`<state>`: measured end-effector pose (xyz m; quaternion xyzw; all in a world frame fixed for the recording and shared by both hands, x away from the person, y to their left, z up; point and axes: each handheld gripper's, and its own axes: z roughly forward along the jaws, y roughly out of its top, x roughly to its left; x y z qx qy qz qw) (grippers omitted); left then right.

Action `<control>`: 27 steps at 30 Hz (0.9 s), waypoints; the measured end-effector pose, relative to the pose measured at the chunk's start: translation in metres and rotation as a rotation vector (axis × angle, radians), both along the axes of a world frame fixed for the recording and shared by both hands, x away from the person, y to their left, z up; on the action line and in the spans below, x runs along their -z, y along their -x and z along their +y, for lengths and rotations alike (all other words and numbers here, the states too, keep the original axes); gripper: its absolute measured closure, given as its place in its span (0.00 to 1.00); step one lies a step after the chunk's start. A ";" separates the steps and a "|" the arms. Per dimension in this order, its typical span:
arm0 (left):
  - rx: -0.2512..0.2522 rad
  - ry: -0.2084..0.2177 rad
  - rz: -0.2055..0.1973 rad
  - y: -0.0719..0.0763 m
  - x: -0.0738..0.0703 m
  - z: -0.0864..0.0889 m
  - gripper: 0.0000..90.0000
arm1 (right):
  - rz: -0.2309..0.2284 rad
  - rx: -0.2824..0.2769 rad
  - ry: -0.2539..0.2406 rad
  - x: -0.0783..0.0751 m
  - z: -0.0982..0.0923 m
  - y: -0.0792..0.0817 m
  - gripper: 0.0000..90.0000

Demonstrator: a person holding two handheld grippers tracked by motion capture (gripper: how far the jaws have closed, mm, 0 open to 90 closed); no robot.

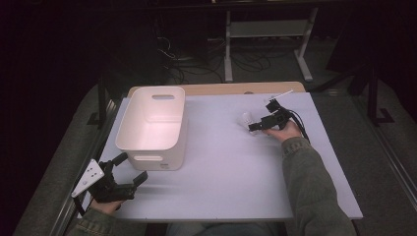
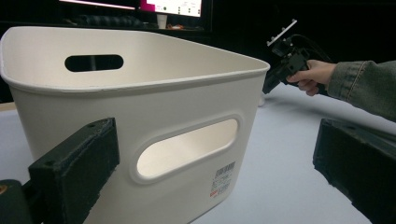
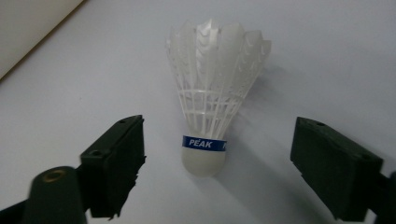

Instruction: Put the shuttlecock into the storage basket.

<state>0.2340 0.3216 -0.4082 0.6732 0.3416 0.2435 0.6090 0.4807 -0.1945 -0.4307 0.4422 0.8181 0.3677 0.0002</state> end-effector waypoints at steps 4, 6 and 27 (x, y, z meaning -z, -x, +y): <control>-0.001 0.001 0.001 0.000 0.000 0.000 0.00 | 0.008 -0.012 -0.004 0.000 0.001 0.000 0.27; -0.001 0.002 0.000 0.000 0.000 0.000 0.00 | 0.013 -0.019 -0.005 0.001 0.002 0.001 0.30; 0.000 0.000 -0.001 0.000 0.000 0.000 0.00 | 0.051 -0.059 0.022 0.007 0.011 0.001 0.70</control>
